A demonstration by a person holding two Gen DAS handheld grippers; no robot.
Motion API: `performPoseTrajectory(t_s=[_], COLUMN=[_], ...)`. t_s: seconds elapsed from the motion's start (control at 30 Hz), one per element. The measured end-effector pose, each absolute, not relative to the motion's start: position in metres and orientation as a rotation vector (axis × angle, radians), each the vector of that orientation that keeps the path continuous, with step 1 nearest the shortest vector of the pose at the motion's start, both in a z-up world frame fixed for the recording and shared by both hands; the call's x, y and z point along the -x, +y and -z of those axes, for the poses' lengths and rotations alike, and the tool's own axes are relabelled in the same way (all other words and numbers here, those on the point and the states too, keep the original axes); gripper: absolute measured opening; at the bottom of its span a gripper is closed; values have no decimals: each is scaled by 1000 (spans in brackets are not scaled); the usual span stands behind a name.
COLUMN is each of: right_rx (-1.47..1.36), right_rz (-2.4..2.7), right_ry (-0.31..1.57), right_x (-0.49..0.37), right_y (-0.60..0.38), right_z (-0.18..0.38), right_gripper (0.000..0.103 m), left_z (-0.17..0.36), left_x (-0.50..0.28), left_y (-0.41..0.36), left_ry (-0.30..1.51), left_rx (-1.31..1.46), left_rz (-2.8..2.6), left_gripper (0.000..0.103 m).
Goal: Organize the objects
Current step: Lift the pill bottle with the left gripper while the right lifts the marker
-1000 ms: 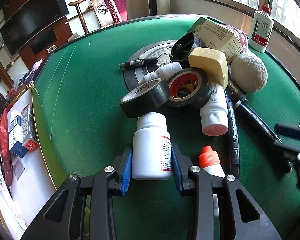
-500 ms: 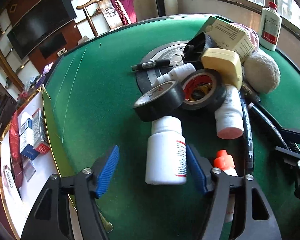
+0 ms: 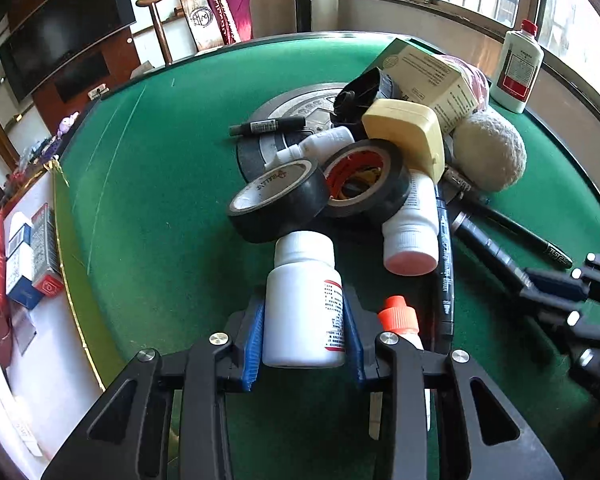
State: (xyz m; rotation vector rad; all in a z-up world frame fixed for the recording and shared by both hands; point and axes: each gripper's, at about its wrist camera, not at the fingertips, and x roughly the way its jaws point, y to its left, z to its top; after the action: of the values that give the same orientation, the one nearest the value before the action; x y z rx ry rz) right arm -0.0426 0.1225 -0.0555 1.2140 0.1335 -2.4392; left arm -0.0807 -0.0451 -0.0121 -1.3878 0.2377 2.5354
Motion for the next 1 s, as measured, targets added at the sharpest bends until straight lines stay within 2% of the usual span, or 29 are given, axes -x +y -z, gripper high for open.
performPoseTrajectory(t_s=[0.77, 1.0], right_rx=[-1113, -1079], right_rz=[2379, 2339], right_ry=[-220, -190], right_x=[46, 49], right_y=[131, 93], right_z=[32, 16], right_gripper=[12, 13], left_z=[-27, -39], left_x=[71, 73], left_y=[-67, -91], left_ry=[23, -66], left_rx=[1240, 1210], left_rz=[-2546, -2589], left_gripper=[30, 30])
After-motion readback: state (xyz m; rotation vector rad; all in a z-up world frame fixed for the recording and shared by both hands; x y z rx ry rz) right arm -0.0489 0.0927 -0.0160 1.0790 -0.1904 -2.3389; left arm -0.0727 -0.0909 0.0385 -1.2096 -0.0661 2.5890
